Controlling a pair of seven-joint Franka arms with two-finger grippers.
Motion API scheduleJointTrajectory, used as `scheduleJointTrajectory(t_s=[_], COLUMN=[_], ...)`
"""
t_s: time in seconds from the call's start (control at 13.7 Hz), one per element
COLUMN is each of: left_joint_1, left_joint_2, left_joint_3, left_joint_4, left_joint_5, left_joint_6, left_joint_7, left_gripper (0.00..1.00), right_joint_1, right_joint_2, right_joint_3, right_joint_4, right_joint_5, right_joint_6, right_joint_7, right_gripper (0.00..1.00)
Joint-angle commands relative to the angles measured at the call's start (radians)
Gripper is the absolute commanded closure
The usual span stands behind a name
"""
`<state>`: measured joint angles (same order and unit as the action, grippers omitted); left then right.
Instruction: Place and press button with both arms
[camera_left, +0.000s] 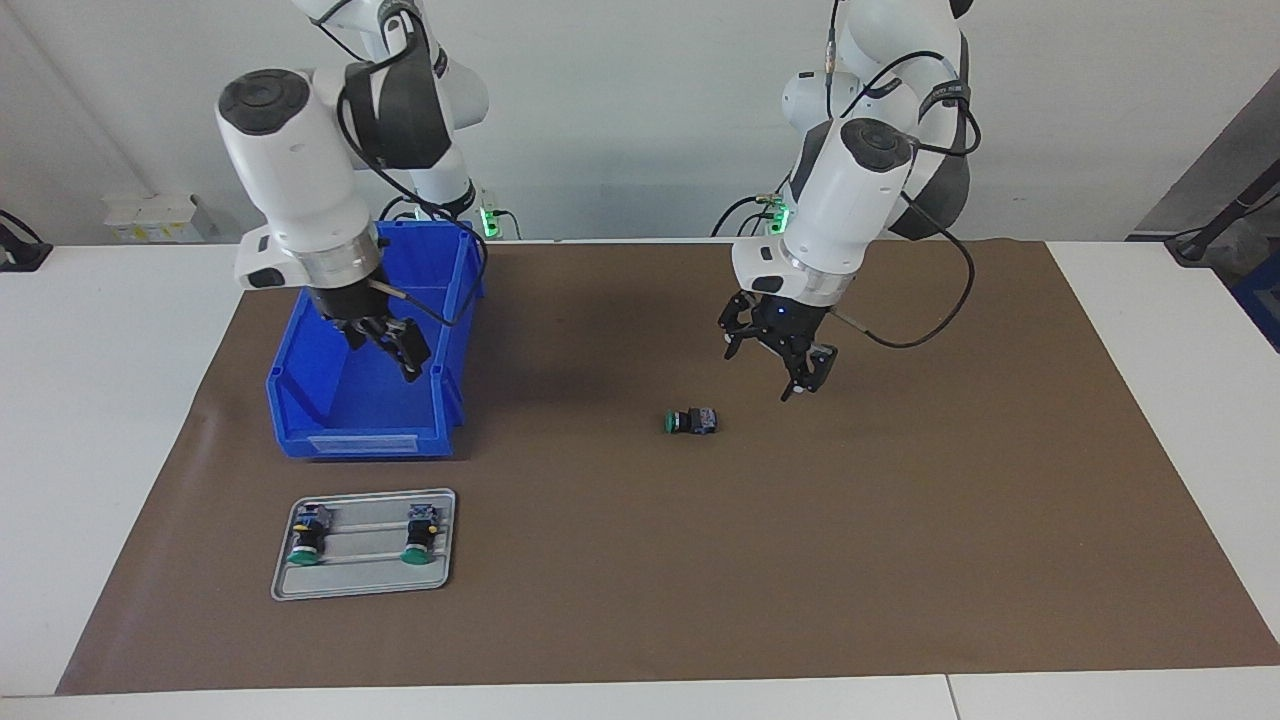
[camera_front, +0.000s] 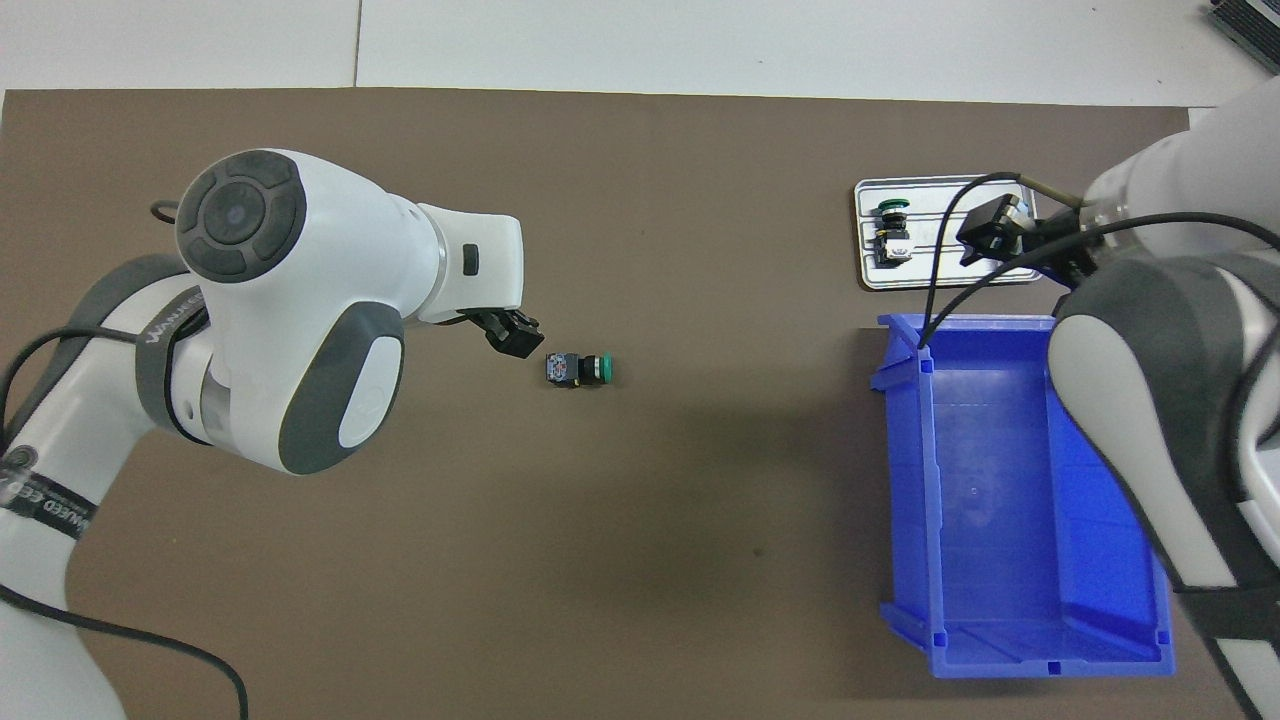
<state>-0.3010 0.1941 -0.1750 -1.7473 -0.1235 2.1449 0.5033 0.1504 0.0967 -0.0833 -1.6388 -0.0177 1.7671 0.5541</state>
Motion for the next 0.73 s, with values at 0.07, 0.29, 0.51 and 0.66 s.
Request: scheduleJointTrajectory(t_s=[0.07, 0.29, 0.51, 0.66], left_joint_1=[-0.088, -0.122, -0.142, -0.144], left_joint_2=[0.102, 0.134, 0.162, 0.16], left_joint_3=[0.017, 0.017, 0.018, 0.018], left_joint_4=[-0.023, -0.037, -0.052, -0.073], left_joint_5=[-0.018, -0.018, -0.018, -0.018], left_joint_6=[0.121, 0.122, 0.122, 0.133], left_joint_7=[0.156, 0.292, 0.4, 0.483], left_gripper=[0.12, 0.12, 0.12, 0.12], right_joint_1=[-0.11, -0.152, -0.149, -0.149], right_joint_2=[-0.072, -0.088, -0.132, -0.137], right_joint_3=[0.014, 0.004, 0.007, 0.011], right_joint_4=[-0.029, 0.045, 0.08, 0.079], right_joint_5=[0.019, 0.018, 0.001, 0.007], right_joint_6=[-0.049, -0.147, -0.198, -0.23], right_joint_7=[-0.238, -0.444, -0.473, -0.485], right_gripper=[0.0, 0.0, 0.0, 0.0])
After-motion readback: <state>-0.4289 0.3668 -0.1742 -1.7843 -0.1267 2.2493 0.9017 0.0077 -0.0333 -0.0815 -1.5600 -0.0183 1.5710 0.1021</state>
